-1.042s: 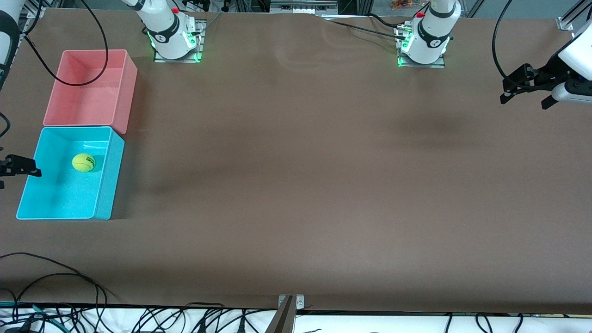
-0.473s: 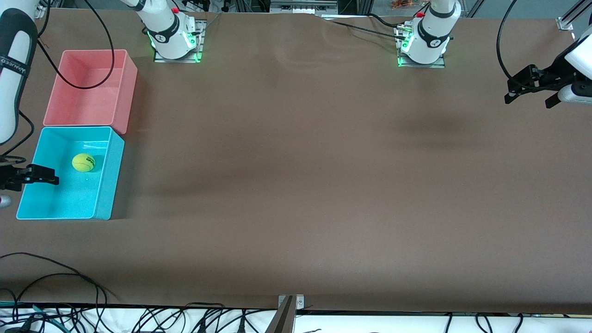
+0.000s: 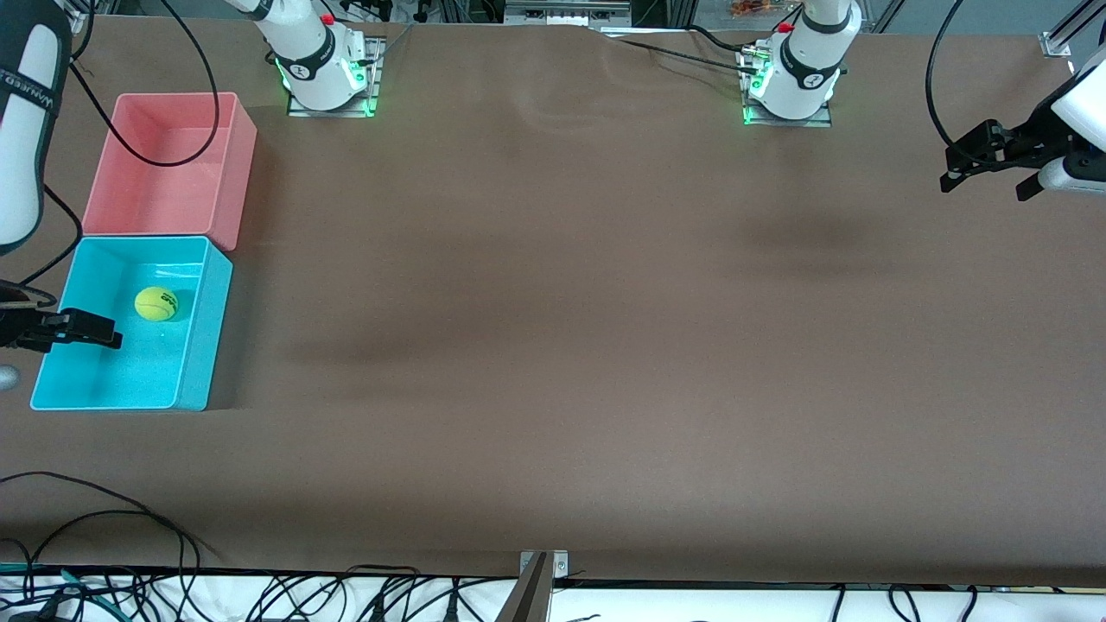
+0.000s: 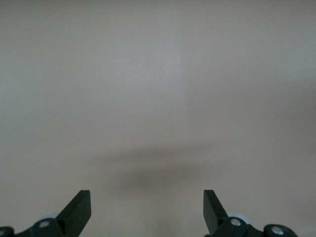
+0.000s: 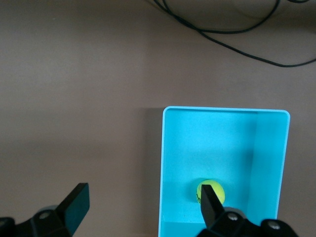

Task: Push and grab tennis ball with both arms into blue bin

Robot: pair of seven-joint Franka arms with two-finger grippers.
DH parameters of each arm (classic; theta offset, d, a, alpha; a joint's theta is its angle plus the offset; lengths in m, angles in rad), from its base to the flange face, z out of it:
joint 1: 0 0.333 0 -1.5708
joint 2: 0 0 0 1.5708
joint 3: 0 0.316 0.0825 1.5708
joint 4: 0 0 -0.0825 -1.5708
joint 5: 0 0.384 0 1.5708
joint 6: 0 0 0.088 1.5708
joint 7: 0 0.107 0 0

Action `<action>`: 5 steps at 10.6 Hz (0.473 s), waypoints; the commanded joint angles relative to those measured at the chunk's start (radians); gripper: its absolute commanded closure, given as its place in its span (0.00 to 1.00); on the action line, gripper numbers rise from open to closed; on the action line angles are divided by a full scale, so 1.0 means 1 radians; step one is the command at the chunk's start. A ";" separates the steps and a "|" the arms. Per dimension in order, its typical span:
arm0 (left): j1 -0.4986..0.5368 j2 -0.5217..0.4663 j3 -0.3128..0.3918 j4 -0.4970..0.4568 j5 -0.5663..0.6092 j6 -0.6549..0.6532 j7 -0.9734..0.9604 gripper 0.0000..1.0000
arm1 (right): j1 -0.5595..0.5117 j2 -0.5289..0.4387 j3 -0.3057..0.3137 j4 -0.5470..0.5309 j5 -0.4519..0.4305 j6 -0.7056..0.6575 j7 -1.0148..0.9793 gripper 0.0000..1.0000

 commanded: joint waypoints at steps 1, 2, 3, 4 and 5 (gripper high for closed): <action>-0.007 0.015 -0.025 0.057 0.005 -0.050 -0.008 0.00 | -0.105 -0.115 0.199 -0.086 -0.133 0.034 0.202 0.00; 0.000 0.015 -0.023 0.060 0.003 -0.052 -0.006 0.00 | -0.125 -0.144 0.237 -0.112 -0.156 0.043 0.237 0.00; -0.001 0.016 -0.025 0.065 0.003 -0.052 -0.008 0.00 | -0.159 -0.185 0.279 -0.149 -0.163 0.057 0.282 0.00; -0.003 0.016 -0.025 0.065 0.003 -0.053 -0.008 0.00 | -0.205 -0.221 0.332 -0.179 -0.181 0.062 0.296 0.00; 0.000 0.016 -0.025 0.063 0.003 -0.055 -0.008 0.00 | -0.241 -0.259 0.375 -0.222 -0.186 0.065 0.299 0.00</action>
